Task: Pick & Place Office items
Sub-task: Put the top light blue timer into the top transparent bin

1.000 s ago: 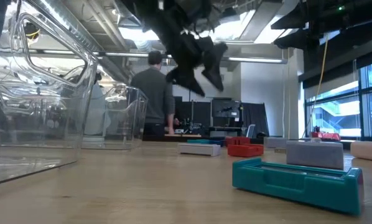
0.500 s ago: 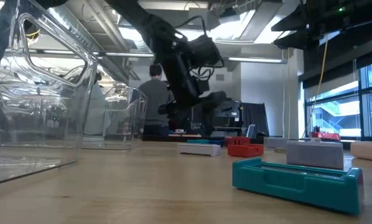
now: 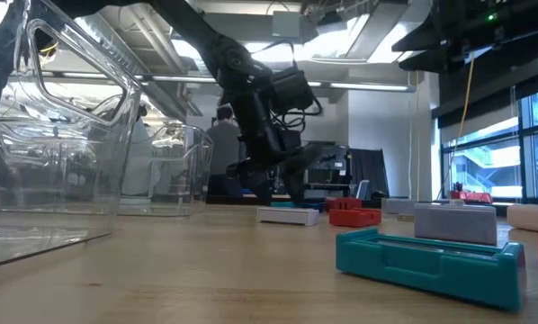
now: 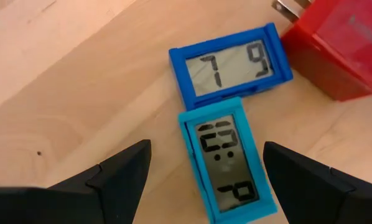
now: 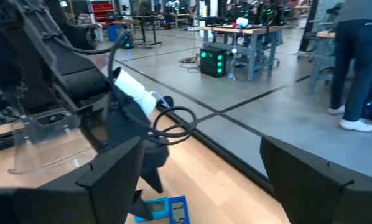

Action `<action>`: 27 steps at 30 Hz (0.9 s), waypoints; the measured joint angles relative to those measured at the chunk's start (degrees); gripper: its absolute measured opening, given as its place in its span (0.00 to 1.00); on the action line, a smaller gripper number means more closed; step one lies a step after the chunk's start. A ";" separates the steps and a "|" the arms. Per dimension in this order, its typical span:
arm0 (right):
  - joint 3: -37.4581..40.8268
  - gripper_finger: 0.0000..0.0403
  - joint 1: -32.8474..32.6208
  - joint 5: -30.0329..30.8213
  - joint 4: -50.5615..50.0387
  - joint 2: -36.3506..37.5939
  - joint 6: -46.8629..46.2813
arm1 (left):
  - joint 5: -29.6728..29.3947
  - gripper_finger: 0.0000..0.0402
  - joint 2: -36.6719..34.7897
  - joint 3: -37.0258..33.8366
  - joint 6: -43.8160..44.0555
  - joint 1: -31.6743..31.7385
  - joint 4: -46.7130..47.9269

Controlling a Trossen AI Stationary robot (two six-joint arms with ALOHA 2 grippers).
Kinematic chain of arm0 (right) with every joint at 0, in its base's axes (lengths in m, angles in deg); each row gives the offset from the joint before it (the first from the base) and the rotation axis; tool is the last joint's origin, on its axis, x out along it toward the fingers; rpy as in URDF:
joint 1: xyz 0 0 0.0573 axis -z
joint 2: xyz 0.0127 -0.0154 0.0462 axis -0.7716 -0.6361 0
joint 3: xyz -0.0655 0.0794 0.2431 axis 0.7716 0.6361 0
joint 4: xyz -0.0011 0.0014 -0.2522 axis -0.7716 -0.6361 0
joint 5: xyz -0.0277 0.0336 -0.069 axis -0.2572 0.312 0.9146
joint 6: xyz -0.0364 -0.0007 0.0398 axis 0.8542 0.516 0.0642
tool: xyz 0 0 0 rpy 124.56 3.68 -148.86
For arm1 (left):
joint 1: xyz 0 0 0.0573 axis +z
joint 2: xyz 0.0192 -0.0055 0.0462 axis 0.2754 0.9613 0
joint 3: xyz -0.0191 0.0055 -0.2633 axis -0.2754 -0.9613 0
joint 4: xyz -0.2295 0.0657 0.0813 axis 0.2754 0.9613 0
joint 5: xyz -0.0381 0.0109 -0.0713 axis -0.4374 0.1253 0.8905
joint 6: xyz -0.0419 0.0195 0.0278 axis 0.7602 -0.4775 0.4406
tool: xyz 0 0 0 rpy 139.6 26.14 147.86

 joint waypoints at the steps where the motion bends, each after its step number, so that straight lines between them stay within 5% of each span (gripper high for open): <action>1: 0.00 0.81 0.02 0.21 0.00 0.00 0.19 | -0.47 0.76 0.03 0.00 -1.05 -0.18 0.26; 14: 0.00 0.81 0.02 0.25 -0.02 0.00 0.03 | -6.11 0.74 1.59 0.09 -5.82 -2.72 0.30; 27: 0.00 0.81 0.02 0.25 -0.02 0.00 -0.04 | -0.97 0.41 1.69 0.04 -4.25 -2.86 -0.10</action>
